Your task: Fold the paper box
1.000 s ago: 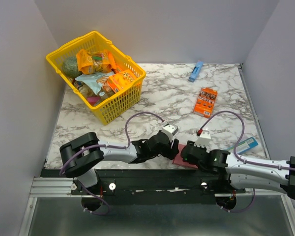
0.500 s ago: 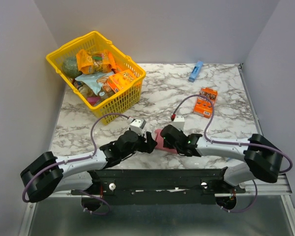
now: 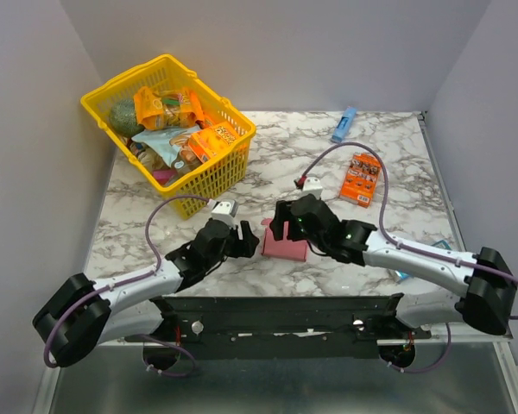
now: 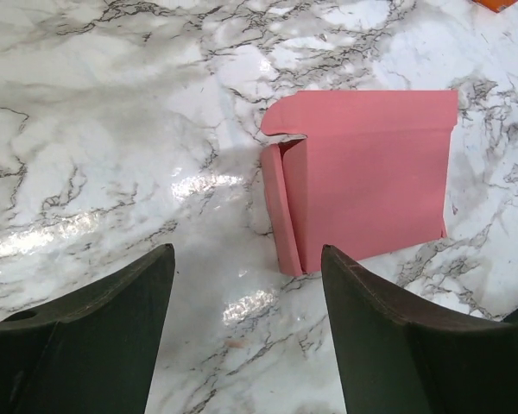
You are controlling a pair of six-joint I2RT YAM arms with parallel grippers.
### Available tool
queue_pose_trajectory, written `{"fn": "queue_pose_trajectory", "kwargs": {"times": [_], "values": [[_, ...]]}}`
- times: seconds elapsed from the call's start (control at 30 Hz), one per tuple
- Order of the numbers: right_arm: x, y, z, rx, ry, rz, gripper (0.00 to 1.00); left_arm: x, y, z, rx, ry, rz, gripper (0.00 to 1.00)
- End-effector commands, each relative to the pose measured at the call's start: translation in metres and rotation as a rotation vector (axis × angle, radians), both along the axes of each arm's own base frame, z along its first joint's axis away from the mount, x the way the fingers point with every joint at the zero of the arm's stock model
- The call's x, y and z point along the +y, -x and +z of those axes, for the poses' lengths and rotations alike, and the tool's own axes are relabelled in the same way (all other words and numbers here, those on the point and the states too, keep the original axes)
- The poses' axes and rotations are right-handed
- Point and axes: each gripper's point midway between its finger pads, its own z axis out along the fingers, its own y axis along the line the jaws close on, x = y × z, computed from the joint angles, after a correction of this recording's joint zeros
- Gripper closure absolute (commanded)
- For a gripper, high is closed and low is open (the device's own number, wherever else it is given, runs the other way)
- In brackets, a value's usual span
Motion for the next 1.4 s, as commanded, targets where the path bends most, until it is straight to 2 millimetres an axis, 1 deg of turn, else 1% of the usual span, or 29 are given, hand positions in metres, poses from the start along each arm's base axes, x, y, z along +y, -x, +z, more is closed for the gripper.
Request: {"fn": "queue_pose_trajectory", "kwargs": {"times": [0.0,0.03,0.1,0.13,0.2,0.23,0.37,0.4,0.47,0.5,0.57,0.6,0.67,0.7,0.73,0.77,0.83,0.9,0.93,1.0,1.03,1.07,1.13,1.17,1.2,1.27,1.3,1.33,1.37], "values": [[-0.045,0.032,-0.043,0.147,0.053,-0.036,0.19,-0.014,-0.010,0.004,-0.009,0.009,-0.044,0.23],[-0.050,0.036,-0.047,0.163,0.047,-0.048,0.19,-0.017,-0.010,0.002,-0.003,0.010,-0.053,0.23],[-0.064,0.048,-0.069,0.232,0.044,-0.074,0.19,-0.023,-0.012,-0.001,0.004,0.026,-0.066,0.23],[-0.072,0.047,-0.073,0.248,0.031,-0.100,0.18,-0.023,-0.014,-0.002,0.004,0.030,-0.065,0.23],[-0.077,0.049,-0.081,0.276,0.003,-0.111,0.19,-0.030,-0.016,-0.004,0.004,0.046,-0.076,0.24],[-0.085,0.049,-0.090,0.291,0.004,-0.126,0.20,-0.031,-0.018,-0.005,0.005,0.049,-0.079,0.24],[-0.075,0.040,-0.093,0.293,-0.068,-0.085,0.21,-0.048,-0.022,-0.003,-0.021,0.097,-0.133,0.27],[-0.073,0.038,-0.094,0.293,-0.069,-0.073,0.21,-0.057,-0.016,-0.008,0.003,0.108,-0.187,0.28],[-0.069,0.033,-0.096,0.304,-0.097,-0.060,0.20,-0.065,-0.015,-0.007,0.004,0.136,-0.220,0.30],[-0.068,0.031,-0.100,0.315,-0.093,-0.049,0.20,-0.068,-0.011,-0.014,0.027,0.138,-0.237,0.31],[-0.061,0.022,-0.096,0.308,-0.135,-0.027,0.20,-0.073,-0.003,-0.016,0.048,0.169,-0.274,0.34],[-0.060,0.019,-0.098,0.308,-0.131,-0.017,0.19,-0.070,0.003,-0.024,0.078,0.175,-0.273,0.34],[-0.056,0.012,-0.098,0.315,-0.147,0.001,0.18,-0.069,0.012,-0.026,0.090,0.191,-0.290,0.35],[-0.054,0.006,-0.094,0.307,-0.149,0.010,0.18,-0.067,0.022,-0.029,0.101,0.196,-0.306,0.35],[-0.050,-0.002,-0.094,0.296,-0.160,0.017,0.18,-0.068,0.028,-0.028,0.099,0.207,-0.326,0.35],[-0.046,-0.006,-0.092,0.294,-0.169,0.040,0.18,-0.073,0.036,-0.019,0.077,0.241,-0.370,0.35],[-0.037,-0.018,-0.086,0.255,-0.160,0.090,0.18,-0.083,0.058,-0.011,0.046,0.261,-0.468,0.35],[-0.023,-0.027,-0.075,0.217,-0.176,0.152,0.18,-0.097,0.074,-0.005,0.030,0.267,-0.558,0.35],[-0.013,-0.038,-0.057,0.157,-0.177,0.206,0.18,-0.103,0.084,-0.005,0.022,0.262,-0.603,0.35],[0.000,-0.045,-0.047,0.127,-0.177,0.270,0.17,-0.108,0.087,0.002,0.002,0.280,-0.625,0.33],[0.006,-0.055,-0.033,0.077,-0.167,0.298,0.16,-0.105,0.089,0.002,0.003,0.289,-0.619,0.32],[0.006,-0.059,-0.028,0.064,-0.153,0.294,0.15,-0.102,0.086,0.003,0.003,0.295,-0.593,0.27],[0.001,-0.068,-0.019,0.033,-0.116,0.269,0.13,-0.092,0.076,0.011,-0.029,0.289,-0.530,0.23],[-0.004,-0.069,-0.016,0.037,-0.097,0.249,0.13,-0.084,0.074,0.005,-0.009,0.255,-0.502,0.20],[-0.012,-0.073,-0.009,0.013,-0.076,0.205,0.12,-0.079,0.070,0.019,-0.044,0.271,-0.476,0.19],[-0.026,-0.066,-0.017,0.043,-0.035,0.166,0.11,-0.064,0.065,0.016,-0.035,0.229,-0.418,0.16],[-0.031,-0.062,-0.013,0.042,-0.039,0.153,0.10,-0.058,0.062,0.032,-0.080,0.242,-0.407,0.15],[-0.034,-0.056,-0.013,0.065,-0.056,0.135,0.10,-0.053,0.055,0.039,-0.096,0.231,-0.372,0.14],[-0.039,-0.050,-0.017,0.090,-0.057,0.121,0.10,-0.043,0.056,0.030,-0.064,0.187,-0.350,0.12]]}}
